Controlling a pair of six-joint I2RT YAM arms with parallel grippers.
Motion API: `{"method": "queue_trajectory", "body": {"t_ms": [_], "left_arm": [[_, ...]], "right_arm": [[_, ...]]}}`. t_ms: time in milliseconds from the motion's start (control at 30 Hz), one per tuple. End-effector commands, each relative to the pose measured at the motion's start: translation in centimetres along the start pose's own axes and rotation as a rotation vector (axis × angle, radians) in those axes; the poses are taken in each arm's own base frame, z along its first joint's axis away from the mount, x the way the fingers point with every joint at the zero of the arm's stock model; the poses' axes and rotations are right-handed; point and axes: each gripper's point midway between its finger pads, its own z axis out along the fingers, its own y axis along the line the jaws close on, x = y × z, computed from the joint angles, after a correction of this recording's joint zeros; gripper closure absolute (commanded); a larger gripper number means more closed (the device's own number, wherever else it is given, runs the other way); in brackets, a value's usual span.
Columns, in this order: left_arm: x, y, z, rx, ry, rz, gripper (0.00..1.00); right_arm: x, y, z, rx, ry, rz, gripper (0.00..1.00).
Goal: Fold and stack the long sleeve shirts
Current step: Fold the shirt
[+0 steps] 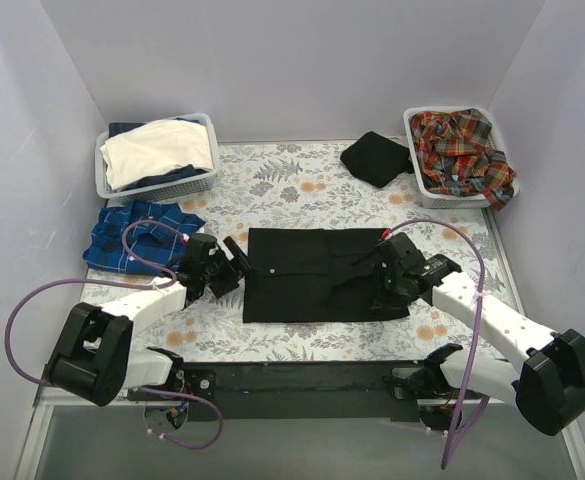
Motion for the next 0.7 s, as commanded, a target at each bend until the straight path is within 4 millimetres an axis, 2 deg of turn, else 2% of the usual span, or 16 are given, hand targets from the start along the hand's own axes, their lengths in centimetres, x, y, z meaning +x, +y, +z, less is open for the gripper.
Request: {"method": "queue_trajectory", "body": {"t_ms": [0,33,100,133,267,400,433,467,533,567,667], "left_arm": [[-1.3,-1.6,1.0,0.132,-0.015,0.050,0.22],[-1.2,-1.2,1.7,0.129,0.003,0.044,0.23],[-0.3,-1.7,2.1,0.166,0.066,0.052,0.29],[0.2,-1.0,3.0,0.146,0.097,0.048,0.39],[1.0,-0.4,4.1,0.141,0.149,0.044,0.60],[1.2,0.0,4.4,0.134,0.169,0.041,0.75],[1.3,0.1,4.3,0.128,0.172,0.040,0.78],[1.3,0.3,4.4,0.125,0.173,0.043,0.85],[1.5,0.3,4.3,0.127,0.186,0.048,0.92],[1.6,0.4,4.2,0.127,0.192,0.049,1.00],[1.7,0.5,4.1,0.121,0.207,0.052,1.00]], "right_arm": [[-2.1,0.8,-2.5,-0.011,-0.072,0.014,0.65],[-2.5,1.2,-2.8,-0.024,-0.081,0.009,0.65],[-3.2,1.7,-3.2,-0.039,-0.091,-0.016,0.64],[-3.6,2.4,-3.2,-0.066,-0.094,-0.029,0.64],[-4.9,4.9,-2.3,-0.160,-0.096,-0.097,0.64],[-7.4,7.2,-2.3,-0.239,-0.161,-0.109,0.64],[-8.6,8.2,-2.7,-0.267,-0.196,-0.112,0.64],[-8.8,8.5,-2.3,-0.270,-0.189,-0.111,0.64],[-10.0,9.5,-1.8,-0.287,-0.193,-0.117,0.65],[-10.3,9.8,-1.6,-0.288,-0.192,-0.118,0.65],[-11.1,11.1,-0.7,-0.314,-0.177,-0.140,0.68]]}}
